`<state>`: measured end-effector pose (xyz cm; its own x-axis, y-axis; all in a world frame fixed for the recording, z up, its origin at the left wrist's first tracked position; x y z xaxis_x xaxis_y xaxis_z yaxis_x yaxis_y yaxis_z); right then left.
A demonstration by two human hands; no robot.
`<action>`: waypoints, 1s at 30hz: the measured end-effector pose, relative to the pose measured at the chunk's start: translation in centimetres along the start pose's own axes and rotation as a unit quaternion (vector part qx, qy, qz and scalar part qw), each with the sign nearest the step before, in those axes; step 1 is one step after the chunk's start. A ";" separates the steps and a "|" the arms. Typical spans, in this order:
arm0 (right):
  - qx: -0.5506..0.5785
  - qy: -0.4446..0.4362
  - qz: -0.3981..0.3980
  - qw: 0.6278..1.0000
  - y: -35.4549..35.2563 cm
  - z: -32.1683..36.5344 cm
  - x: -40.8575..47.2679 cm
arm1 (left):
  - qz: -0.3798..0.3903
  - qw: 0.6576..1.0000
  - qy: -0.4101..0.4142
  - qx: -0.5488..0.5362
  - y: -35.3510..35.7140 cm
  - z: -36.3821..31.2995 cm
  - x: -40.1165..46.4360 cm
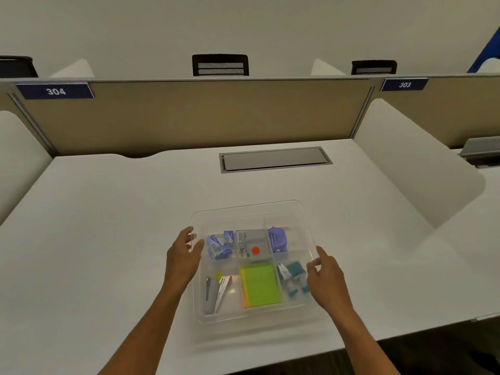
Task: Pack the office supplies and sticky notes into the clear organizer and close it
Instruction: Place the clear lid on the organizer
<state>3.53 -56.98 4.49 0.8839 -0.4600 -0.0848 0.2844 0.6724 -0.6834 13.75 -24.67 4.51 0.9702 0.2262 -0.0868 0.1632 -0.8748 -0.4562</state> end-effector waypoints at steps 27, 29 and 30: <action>-0.108 -0.017 -0.015 0.994 2.3 -1.3 1.5 | 0.017 0.997 -0.062 -0.052 3.4 3.3 -0.4; -0.122 -0.022 -0.020 0.992 2.5 -1.3 1.6 | 0.012 0.996 -0.066 -0.057 3.5 3.2 -0.4; -0.131 -0.023 -0.021 0.991 2.7 -1.3 1.7 | 0.011 0.996 -0.067 -0.057 3.6 3.1 -0.4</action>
<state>5.32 -56.68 1.57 0.8911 -0.4533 -0.0231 0.2204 0.4767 -0.8510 13.37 -26.56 0.19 0.9425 0.2555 -0.2155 0.1694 -0.9209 -0.3511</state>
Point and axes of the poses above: each hand's wrist, its own x-axis towards the middle knuckle, its own y-axis out of the palm, z = x × y, the point moved 3 cm from there along x, towards the middle knuckle, and after that the axes turned 3 degrees about -z, right-handed, at the moved point
